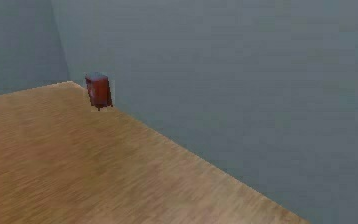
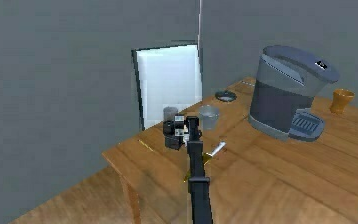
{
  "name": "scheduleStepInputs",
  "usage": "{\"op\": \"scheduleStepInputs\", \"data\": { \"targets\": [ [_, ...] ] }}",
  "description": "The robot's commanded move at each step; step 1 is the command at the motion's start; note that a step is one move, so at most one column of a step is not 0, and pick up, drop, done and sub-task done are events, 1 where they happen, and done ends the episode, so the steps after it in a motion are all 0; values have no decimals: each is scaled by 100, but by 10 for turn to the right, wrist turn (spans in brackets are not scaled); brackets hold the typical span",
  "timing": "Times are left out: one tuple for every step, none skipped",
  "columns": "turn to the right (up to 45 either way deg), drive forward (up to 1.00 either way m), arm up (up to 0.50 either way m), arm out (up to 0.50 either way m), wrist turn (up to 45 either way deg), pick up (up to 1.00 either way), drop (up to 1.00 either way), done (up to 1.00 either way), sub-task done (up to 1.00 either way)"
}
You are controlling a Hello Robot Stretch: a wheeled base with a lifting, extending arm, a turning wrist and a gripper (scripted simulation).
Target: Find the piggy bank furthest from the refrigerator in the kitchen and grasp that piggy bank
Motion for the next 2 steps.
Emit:
{"op": "scheduleStepInputs", "data": {
  "targets": [
    [0, 0, 10, 0, 0, 0, 0, 0, 0],
    [0, 0, 0, 0, 0, 0, 0, 100, 0]
  ]
}}
